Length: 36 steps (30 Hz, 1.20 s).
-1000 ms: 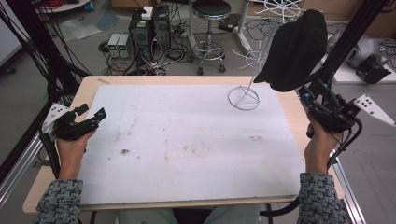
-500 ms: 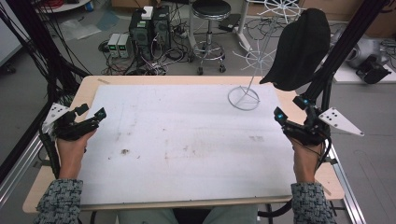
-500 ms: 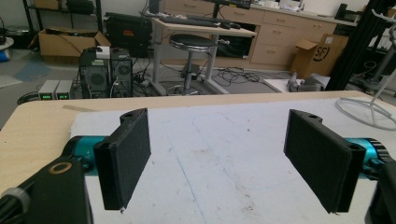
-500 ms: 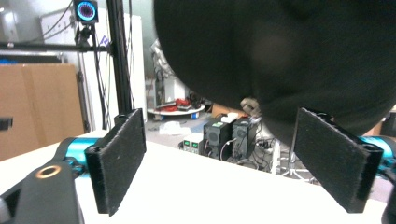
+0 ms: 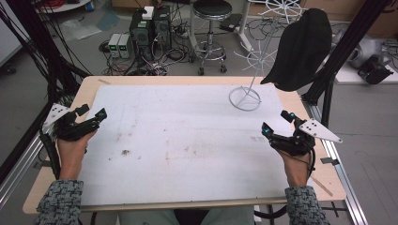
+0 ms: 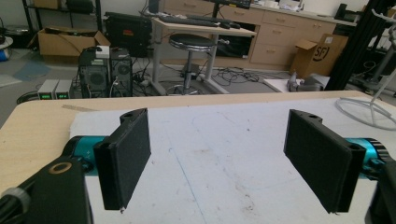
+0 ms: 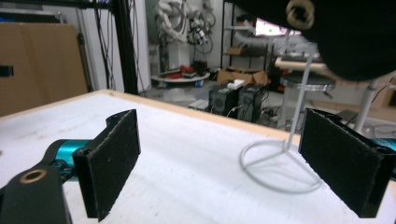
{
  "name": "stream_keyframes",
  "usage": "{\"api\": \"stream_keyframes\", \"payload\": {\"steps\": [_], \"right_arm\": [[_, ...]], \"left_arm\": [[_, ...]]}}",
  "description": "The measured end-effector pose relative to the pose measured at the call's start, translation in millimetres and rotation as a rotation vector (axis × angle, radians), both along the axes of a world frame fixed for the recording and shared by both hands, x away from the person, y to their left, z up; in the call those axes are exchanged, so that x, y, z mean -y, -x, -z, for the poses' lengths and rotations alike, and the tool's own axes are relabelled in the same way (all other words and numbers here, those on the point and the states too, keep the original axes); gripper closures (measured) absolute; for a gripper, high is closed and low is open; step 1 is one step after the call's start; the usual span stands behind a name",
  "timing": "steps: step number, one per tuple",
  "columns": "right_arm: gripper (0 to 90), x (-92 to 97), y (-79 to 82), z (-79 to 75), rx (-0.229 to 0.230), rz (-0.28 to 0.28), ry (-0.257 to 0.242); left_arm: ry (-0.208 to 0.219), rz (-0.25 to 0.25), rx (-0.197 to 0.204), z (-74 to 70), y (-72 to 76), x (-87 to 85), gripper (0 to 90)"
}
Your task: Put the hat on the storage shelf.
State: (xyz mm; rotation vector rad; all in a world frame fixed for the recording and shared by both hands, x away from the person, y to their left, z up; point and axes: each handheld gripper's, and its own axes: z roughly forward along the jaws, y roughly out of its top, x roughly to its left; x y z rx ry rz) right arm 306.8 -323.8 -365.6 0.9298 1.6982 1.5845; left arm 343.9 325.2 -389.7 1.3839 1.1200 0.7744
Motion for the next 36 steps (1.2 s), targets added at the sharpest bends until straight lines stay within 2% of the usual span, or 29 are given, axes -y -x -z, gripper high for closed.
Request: {"api": "stream_keyframes", "payload": {"steps": [5,8,17,21,25,36], "right_arm": [[11.8,-5.5,-4.2,11.9,-0.038,-0.007,0.016],[11.1,-9.0,-7.2,18.5,-0.072,-0.001,0.046],[11.1,-9.9,-12.9,34.6,-0.122,-0.015,0.045],[11.1,-10.0,-16.9,40.6,-0.183,-0.039,0.062],[11.1,-11.8,-17.7,40.8,-0.176,-0.046,0.068],[11.1,-10.1,-17.7,40.5,-0.19,-0.038,0.044]], "left_arm": [[-0.002,0.004,0.001,-0.5,1.2,-0.3,23.0],[-0.006,0.01,0.001,-0.7,2.0,1.2,23.0],[-0.001,0.01,0.0,-0.3,3.6,1.2,23.0],[-0.009,0.016,-0.005,0.6,4.3,2.2,23.0],[-0.011,0.018,-0.007,1.2,5.3,2.7,23.0],[-0.018,0.023,-0.019,3.6,5.4,3.2,23.0]]}}
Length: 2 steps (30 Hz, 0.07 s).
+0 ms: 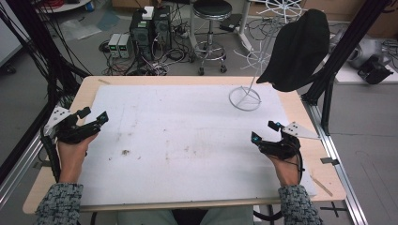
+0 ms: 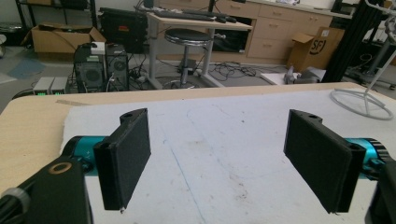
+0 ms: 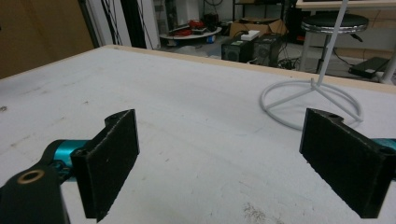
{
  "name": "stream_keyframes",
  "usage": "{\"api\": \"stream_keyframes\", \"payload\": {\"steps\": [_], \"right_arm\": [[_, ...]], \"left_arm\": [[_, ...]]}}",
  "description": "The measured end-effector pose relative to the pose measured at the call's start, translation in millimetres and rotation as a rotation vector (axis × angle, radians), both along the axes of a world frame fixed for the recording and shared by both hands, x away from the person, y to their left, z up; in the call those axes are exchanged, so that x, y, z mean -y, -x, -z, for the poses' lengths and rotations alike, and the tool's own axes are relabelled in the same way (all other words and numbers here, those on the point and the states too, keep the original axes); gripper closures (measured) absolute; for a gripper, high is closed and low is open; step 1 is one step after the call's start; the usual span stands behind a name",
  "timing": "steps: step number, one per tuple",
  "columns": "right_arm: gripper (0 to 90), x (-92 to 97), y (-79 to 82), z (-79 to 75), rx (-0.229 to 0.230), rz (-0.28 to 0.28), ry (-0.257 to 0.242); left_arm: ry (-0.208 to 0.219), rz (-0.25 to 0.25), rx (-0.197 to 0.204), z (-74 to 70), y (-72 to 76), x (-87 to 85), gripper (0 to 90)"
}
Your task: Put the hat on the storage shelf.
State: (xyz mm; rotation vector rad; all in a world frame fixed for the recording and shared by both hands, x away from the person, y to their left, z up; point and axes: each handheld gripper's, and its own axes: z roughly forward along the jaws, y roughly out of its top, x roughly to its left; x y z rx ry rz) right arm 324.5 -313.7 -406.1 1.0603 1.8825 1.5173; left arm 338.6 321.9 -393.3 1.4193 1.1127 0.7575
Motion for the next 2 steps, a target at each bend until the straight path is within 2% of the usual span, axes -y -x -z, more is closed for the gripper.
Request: {"api": "stream_keyframes", "payload": {"steps": [2], "right_arm": [[11.1,0.5,-0.5,0.2,0.0,0.001,0.003]], "left_arm": [[-0.004,0.001,-0.004,0.8,-0.6,0.2,23.0]]}}
